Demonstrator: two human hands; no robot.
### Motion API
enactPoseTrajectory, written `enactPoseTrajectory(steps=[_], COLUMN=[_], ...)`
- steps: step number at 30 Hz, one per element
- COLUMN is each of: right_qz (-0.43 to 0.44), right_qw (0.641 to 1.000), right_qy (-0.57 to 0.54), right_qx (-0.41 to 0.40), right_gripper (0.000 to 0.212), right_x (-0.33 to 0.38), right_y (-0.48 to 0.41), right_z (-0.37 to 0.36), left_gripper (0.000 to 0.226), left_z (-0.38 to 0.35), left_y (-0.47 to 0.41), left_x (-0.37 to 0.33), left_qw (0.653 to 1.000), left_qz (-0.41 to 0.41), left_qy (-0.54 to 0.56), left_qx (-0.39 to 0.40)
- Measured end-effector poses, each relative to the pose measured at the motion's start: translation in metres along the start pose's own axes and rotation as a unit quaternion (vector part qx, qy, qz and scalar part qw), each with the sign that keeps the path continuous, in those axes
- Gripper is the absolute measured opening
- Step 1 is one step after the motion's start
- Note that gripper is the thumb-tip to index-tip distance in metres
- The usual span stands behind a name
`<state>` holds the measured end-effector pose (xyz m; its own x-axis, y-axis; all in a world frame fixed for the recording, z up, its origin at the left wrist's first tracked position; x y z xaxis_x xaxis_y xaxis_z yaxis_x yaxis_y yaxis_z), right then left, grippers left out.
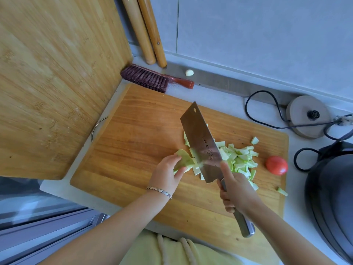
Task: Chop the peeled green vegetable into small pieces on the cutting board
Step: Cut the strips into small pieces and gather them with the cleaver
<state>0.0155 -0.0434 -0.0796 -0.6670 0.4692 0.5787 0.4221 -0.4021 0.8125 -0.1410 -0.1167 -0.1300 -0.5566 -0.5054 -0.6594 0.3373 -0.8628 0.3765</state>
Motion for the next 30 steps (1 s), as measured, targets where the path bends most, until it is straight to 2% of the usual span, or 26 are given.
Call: enactPoseTrajectory(steps=[11, 18, 23, 27, 30], right_qz=[-0.003, -0.032, 0.002, 0.007, -0.01], right_qw=[0.998, 0.994, 0.992, 0.994, 1.0], right_qy=[0.062, 0.1, 0.127, 0.099, 0.0], right_qx=[-0.001, -0.008, -0.024, -0.035, -0.014], right_gripper=[0.058, 0.055, 0.052, 0.055, 0.056], right_x=[0.009, -0.016, -0.025, -0.026, -0.018], right_y=[0.004, 0.007, -0.02, -0.035, -0.034], right_z=[-0.007, -0.012, -0.026, -0.033, -0.025], left_gripper=[0.038, 0.037, 0.037, 0.039, 0.039], left_z=[0.0, 0.0, -0.002, -0.003, -0.002], left_y=[0.0, -0.001, -0.001, 0.0, 0.0], left_x=[-0.002, -0.002, -0.002, 0.001, 0.002], left_qw=[1.0, 1.0, 1.0, 1.0, 1.0], left_qz=[-0.007, -0.005, -0.008, 0.001, -0.002], left_qy=[-0.015, -0.012, 0.003, 0.009, 0.026], left_qx=[-0.004, -0.001, -0.003, -0.007, -0.009])
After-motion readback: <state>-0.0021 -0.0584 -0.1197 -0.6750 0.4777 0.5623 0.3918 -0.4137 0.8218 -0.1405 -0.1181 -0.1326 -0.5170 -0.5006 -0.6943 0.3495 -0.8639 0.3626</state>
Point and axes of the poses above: each hand's wrist, its own y-axis away from the middle knuckle, its own z-axis out of the back of the hand, x = y × z, the point moved 2 cm from there along -y, towards the middle knuckle, and after that the axes turned 12 degrees about x, right-handed, at the moved point
